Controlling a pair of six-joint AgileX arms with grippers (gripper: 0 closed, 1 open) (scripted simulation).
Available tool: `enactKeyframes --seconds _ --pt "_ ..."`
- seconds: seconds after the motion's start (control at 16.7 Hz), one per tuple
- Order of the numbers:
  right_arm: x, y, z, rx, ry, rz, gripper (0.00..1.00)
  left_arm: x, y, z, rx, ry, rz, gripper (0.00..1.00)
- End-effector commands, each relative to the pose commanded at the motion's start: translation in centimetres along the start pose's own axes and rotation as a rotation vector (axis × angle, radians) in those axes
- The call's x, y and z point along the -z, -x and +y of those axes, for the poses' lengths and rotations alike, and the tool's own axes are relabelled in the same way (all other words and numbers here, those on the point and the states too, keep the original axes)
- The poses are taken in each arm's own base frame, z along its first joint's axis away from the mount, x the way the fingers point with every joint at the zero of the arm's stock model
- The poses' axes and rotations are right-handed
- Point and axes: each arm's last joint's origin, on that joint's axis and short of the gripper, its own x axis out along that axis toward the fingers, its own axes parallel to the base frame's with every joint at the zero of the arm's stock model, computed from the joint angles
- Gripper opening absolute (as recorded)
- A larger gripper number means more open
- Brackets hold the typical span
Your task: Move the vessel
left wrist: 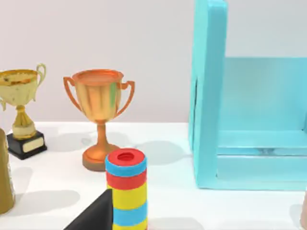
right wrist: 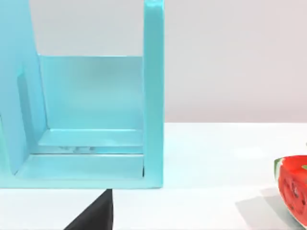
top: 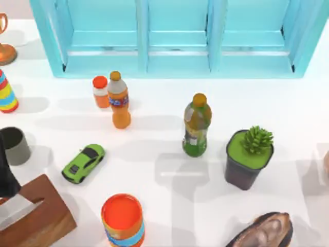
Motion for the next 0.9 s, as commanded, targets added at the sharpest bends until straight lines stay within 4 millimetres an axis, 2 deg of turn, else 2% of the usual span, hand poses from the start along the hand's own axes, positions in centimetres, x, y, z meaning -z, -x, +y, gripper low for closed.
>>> enactKeyframes --seconds 0.24,0.36,0.54,0.72,0.9 --pt "0.0 0.0 0.0 0.0 0.0 0.0 1.0 -0.5 0.0 0.0 0.002 0.0 0.029 1.0" --pt "0.0 0.0 0.0 0.0 0.0 0.0 1.0 -1.8 -0.1 0.0 0.005 0.0 0.095 1.0" --pt "0.0 0.0 0.0 0.0 0.0 0.0 1.0 -4.7 -0.9 0.0 0.007 0.004 0.254 1.0" --pt "0.0 0.0 0.0 0.0 0.0 0.0 1.0 -7.9 -3.3 -0.1 0.01 0.009 0.481 1.0" --pt "0.0 0.0 0.0 0.0 0.0 0.0 1.0 -10.1 -7.5 -0.2 0.012 0.009 0.751 1.0"
